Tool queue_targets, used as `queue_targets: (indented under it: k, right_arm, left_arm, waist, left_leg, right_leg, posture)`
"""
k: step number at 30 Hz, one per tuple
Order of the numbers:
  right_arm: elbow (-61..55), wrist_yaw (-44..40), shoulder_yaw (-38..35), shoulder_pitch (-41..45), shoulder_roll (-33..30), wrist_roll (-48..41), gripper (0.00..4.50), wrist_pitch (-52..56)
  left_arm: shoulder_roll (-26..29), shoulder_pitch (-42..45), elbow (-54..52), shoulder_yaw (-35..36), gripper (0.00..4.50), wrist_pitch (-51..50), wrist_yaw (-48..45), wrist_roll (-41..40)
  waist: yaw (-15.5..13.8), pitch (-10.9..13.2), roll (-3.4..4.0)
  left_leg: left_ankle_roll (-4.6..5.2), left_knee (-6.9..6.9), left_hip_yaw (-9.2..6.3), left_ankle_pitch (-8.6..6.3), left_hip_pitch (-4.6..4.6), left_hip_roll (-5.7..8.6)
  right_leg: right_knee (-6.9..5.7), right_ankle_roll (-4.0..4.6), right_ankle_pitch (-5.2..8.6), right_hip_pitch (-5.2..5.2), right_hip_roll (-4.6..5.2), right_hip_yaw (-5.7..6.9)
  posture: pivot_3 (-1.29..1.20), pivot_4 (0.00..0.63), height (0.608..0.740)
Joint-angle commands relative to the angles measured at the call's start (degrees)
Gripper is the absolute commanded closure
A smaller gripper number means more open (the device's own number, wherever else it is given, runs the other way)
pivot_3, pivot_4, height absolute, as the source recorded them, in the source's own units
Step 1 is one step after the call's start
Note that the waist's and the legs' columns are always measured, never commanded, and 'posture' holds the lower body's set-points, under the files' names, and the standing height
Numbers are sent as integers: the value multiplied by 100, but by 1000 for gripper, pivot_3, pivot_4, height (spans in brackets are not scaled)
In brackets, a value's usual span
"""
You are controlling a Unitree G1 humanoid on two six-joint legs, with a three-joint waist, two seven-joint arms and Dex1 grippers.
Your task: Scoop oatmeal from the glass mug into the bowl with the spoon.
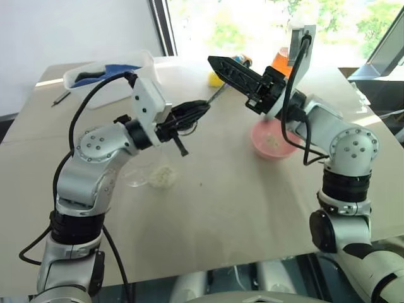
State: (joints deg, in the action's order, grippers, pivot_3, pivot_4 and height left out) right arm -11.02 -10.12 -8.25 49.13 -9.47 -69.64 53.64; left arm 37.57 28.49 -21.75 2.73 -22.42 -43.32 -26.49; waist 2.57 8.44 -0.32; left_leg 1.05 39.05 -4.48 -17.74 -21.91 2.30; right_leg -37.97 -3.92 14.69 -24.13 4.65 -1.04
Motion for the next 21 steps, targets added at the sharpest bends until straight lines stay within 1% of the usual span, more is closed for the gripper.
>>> queue_targets:
  k: [1, 4, 5, 15, 16, 17, 18, 21]
  right_arm:
    - [-218, 11, -27, 29, 12, -109, 2955, -41]
    - [-251, 35, -18, 4, 3, -104, 4281, -42]
    - [-264, 36, -16, -3, 2, -94, 4403, -41]
    - [-253, -38, 11, -99, -184, 134, 4403, -32]
    - [-245, -42, 12, -98, -184, 141, 4500, -38]
    - [-227, -39, -1, -86, -183, 148, 4500, -50]
    - [-203, -16, -23, -58, -166, 148, 4500, -69]
    - [-159, 116, -130, 29, -105, 79, 4500, -124]
  left_arm:
    - [-16, 8, -37, 98, 4500, 135, 27, 67]
    - [-51, -13, -56, 106, 4500, 110, 30, 65]
    - [-56, -18, -62, 106, 4500, 111, 29, 71]
    - [-89, 25, -43, 323, 4500, 31, 297, 133]
    - [-94, 35, -43, 361, 3798, 36, 329, 123]
    - [-93, 49, -57, 395, 3527, 27, 371, 111]
    - [-73, 49, -81, 423, 2975, 23, 403, 114]
    - [-31, -1, -195, 516, 1626, 41, 528, 164]
  waist:
    - [0, 0, 0]
    - [-11, -1, -2]
    - [-11, 1, 2]
    - [-4, 2, 3]
    - [-3, 2, 3]
    - [-1, 2, 3]
    - [-1, 2, 3]
    - [-3, 2, 3]
  left_leg:
    - [0, 0, 0, 0, 0, 0]
    - [0, 0, 0, 0, 0, 0]
    - [0, 2, -2, 0, -2, 0]
    - [0, 3, -1, 0, -2, 0]
    - [0, 3, -1, 0, -1, 0]
    - [0, 3, -1, 0, -1, 0]
    - [0, 3, -1, 0, -1, 0]
    - [0, 3, -1, 0, -1, 0]
  right_leg:
    - [0, 0, 0, 0, 0, 0]
    - [0, 0, 0, 0, 0, 0]
    - [2, 0, 0, 1, 1, 1]
    - [-1, 0, 0, 0, -1, -1]
    - [-1, 0, 0, 0, -1, -1]
    - [-1, 0, 0, 0, -1, -1]
    - [-1, 0, 0, 0, -1, -1]
    - [-2, 0, 0, 0, -1, -1]
  posture:
    - [0, 150, 740]
    - [0, 150, 740]
    - [0, 150, 740]
    - [0, 150, 740]
    - [0, 150, 740]
    - [0, 150, 740]
    - [0, 150, 740]
    - [0, 150, 740]
